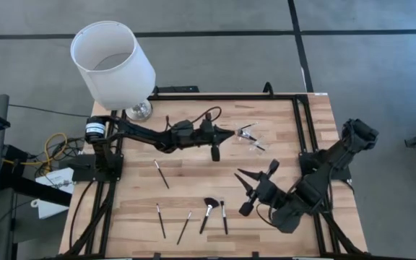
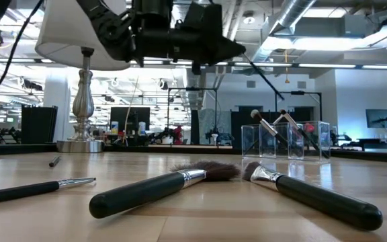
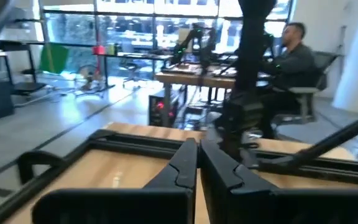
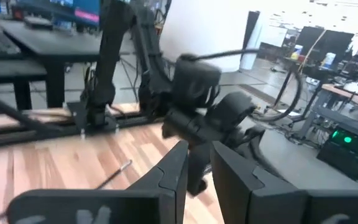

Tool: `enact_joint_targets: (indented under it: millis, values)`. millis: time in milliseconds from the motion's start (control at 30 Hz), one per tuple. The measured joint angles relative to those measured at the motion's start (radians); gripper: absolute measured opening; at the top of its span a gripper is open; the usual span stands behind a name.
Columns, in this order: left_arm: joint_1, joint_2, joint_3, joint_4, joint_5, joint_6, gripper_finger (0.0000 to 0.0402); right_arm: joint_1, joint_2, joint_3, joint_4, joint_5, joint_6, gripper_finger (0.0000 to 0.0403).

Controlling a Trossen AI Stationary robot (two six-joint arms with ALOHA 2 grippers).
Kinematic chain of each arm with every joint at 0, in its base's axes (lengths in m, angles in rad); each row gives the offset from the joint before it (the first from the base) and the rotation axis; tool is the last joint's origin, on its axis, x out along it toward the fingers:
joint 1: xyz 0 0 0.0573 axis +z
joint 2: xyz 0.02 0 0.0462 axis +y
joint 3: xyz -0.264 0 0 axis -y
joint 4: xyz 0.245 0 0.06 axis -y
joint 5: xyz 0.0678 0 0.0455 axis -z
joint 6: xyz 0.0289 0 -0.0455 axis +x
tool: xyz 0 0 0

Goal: Put items in baskets/containers
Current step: Put the eyeshadow brush into the transparent organizer

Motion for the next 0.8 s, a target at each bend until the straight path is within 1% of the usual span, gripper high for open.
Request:
enact_joint_targets:
  millis: [100, 200, 333, 467, 633, 733, 800]
  values:
    - [0.03, 0.014, 0.012, -0.033, -0.041, 0.017, 0.0009, -0.003, 0.014, 0.0, -0.023, -0.013, 0.075, 0.0063]
    - [0.07, 0.039, 0.011, -0.051, -0.067, 0.02, 0.0009, -0.005, 0.027, 0.0, -0.032, -0.018, 0.088, 0.0063]
    - [0.117, 0.053, 0.012, -0.037, -0.068, 0.018, 0.0009, -0.016, 0.032, 0.0, -0.061, -0.036, 0.088, 0.0063]
    - [0.143, 0.057, 0.011, -0.062, -0.067, 0.017, 0.0009, -0.03, 0.032, 0.0, -0.066, -0.036, 0.088, 0.0063]
    - [0.141, 0.056, 0.011, -0.134, -0.029, 0.017, 0.0009, -0.03, 0.032, 0.0, -0.075, -0.035, 0.088, 0.0063]
    - [0.137, 0.056, 0.011, -0.174, -0.028, 0.017, 0.001, -0.029, 0.032, 0.0, -0.077, -0.035, 0.088, 0.0063]
    - [0.138, 0.056, 0.011, -0.171, -0.03, 0.017, 0.0013, -0.03, 0.032, 0.0, -0.076, -0.035, 0.088, 0.0063]
